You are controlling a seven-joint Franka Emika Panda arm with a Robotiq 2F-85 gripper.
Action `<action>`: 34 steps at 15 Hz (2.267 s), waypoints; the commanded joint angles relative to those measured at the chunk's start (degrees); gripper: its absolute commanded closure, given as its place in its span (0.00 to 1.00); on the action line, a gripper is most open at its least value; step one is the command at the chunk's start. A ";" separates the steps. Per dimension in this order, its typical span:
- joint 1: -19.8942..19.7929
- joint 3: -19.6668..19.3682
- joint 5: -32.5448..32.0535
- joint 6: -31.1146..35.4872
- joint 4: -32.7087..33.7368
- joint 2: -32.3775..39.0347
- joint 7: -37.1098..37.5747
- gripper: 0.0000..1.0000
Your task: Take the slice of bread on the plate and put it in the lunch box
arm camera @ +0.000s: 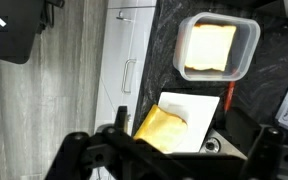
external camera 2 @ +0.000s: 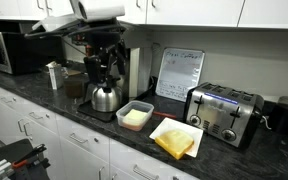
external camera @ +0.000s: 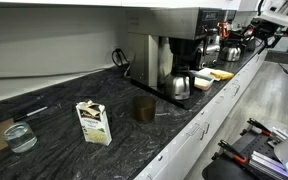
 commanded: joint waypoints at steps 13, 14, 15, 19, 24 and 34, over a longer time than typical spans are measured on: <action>1.03 -4.91 18.67 16.93 -0.01 14.25 -0.94 0.00; 0.99 -4.91 18.67 16.92 -0.07 14.04 -0.94 0.00; 0.99 -4.91 18.67 16.92 -0.09 14.02 -0.94 0.00; 0.99 -4.91 18.67 16.92 -0.10 14.06 -0.94 0.00; 6.66 -12.04 34.79 22.58 0.31 17.04 -11.02 0.00; 16.36 -20.67 63.15 25.49 0.99 25.94 -34.24 0.00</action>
